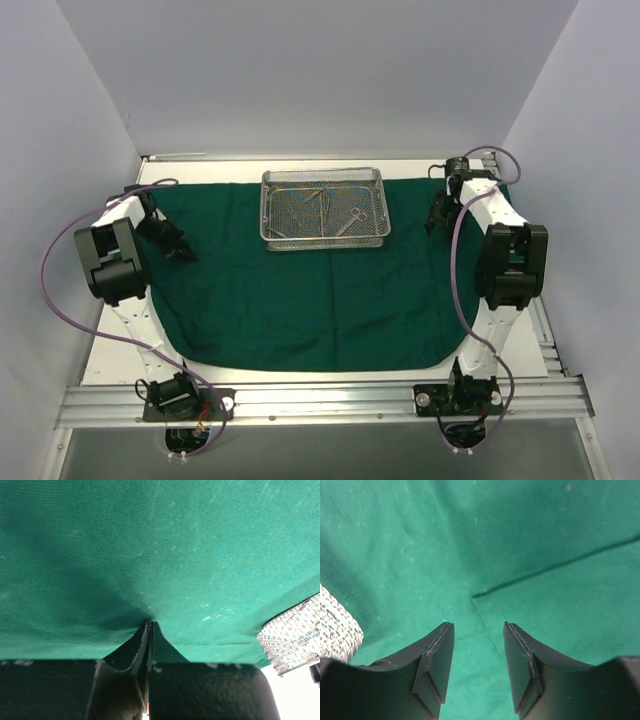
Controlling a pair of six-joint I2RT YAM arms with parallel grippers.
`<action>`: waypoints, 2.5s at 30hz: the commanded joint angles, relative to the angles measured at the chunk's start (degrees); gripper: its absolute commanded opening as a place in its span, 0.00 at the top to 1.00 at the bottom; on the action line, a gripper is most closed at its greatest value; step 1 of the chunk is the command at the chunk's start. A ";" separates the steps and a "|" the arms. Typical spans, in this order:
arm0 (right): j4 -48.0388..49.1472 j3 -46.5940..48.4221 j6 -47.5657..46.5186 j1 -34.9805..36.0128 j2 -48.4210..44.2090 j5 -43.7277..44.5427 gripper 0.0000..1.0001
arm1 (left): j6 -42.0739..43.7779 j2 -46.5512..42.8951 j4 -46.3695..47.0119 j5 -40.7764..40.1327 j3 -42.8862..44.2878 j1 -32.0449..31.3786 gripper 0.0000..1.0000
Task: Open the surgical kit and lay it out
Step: Smooth out the surgical kit at the center of the board.
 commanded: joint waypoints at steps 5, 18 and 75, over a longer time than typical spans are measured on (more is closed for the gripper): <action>-1.87 2.24 -0.23 0.68 4.65 2.95 0.53 | 0.57 -3.44 2.14 -0.41 -1.13 -0.18 0.94; -1.87 -0.57 -0.49 1.04 6.77 5.67 0.66 | 1.09 -5.20 2.58 0.20 -2.53 -0.18 0.91; -18.43 -7.51 -1.92 -25.77 -17.13 67.71 1.00 | -0.67 -7.75 10.31 7.68 -11.67 0.25 0.91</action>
